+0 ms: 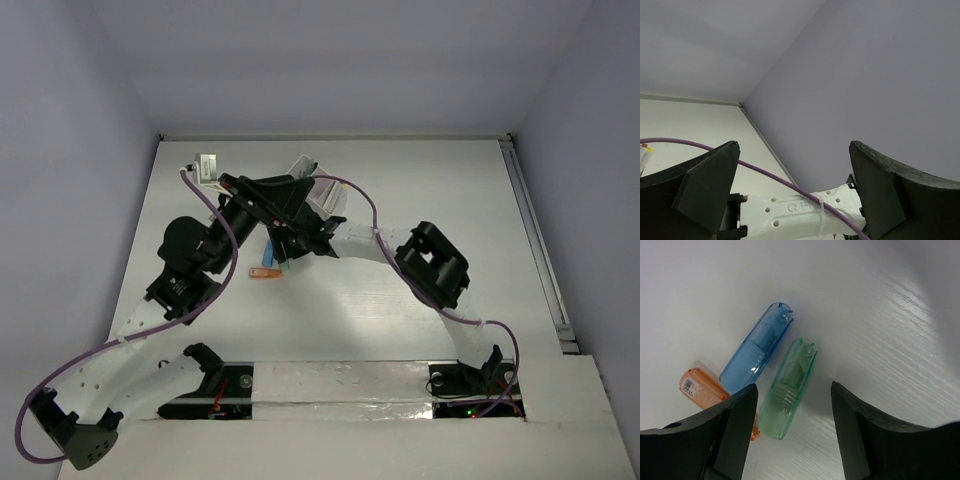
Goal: Sort the stationery into containers
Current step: Pick up the stationery from the center of the board.
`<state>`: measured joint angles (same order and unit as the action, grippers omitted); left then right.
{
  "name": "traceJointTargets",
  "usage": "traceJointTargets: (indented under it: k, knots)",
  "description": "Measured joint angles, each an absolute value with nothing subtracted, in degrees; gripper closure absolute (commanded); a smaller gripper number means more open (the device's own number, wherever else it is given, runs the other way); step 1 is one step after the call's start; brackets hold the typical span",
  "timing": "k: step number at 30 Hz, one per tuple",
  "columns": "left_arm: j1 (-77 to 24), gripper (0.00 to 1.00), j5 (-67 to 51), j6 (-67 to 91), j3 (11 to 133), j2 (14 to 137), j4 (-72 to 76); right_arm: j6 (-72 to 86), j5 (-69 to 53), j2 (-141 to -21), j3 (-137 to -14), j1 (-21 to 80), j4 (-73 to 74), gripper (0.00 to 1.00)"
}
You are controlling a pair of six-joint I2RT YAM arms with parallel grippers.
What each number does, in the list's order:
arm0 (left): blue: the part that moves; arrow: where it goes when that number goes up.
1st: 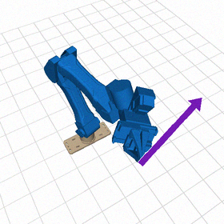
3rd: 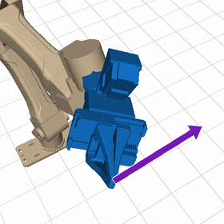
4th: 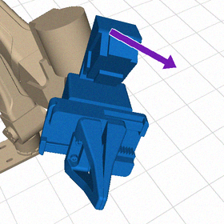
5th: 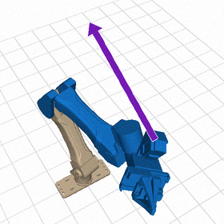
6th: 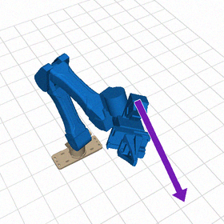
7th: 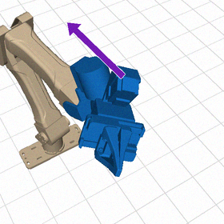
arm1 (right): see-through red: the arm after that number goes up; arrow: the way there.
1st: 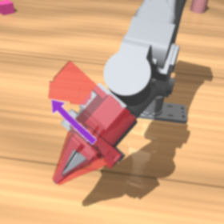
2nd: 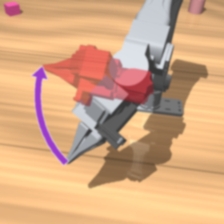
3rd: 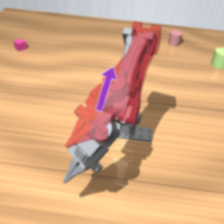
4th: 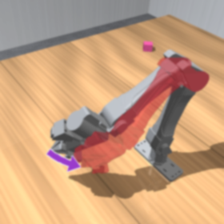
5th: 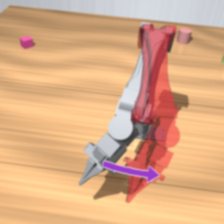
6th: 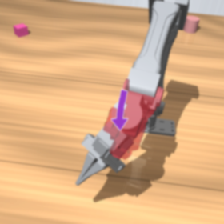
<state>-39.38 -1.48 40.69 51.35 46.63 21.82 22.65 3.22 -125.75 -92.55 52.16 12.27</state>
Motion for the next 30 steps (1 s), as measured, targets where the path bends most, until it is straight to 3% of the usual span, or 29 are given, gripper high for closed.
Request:
traceJointTargets:
  k: [9,11,16,18,23,26,30]
  knots:
    - [-39.4,0.11,-1.3,40.0,51.4,46.7,20.6,20.7,6.5,-127.7,-96.0,52.2,15.3,0.46]
    - [-39.4,0.16,-1.1,39.9,51.3,46.7,20.6,20.0,7.2,-128.1,-97.0,52.2,16.6,0.46]
    - [-39.4,0.47,3.8,39.4,48.2,44.9,18.7,17.5,8.0,-130.5,-101.7,52.2,20.6,0.42]
    - [-39.4,0.50,6.7,39.6,46.4,43.6,16.1,16.7,8.2,-131.0,-102.8,52.2,21.3,0.43]
    - [-39.4,0.60,16.2,41.7,43.5,40.1,7.9,15.4,8.8,-131.3,-103.3,52.5,22.3,0.58]
    - [-39.4,0.64,22.3,43.7,42.0,37.3,3.1,15.1,9.3,-131.3,-103.2,52.7,22.3,0.62]
    - [-39.4,0.65,28.8,44.5,39.1,32.6,-0.4,15.1,9.9,-130.8,-101.8,52.9,21.1,0.83]
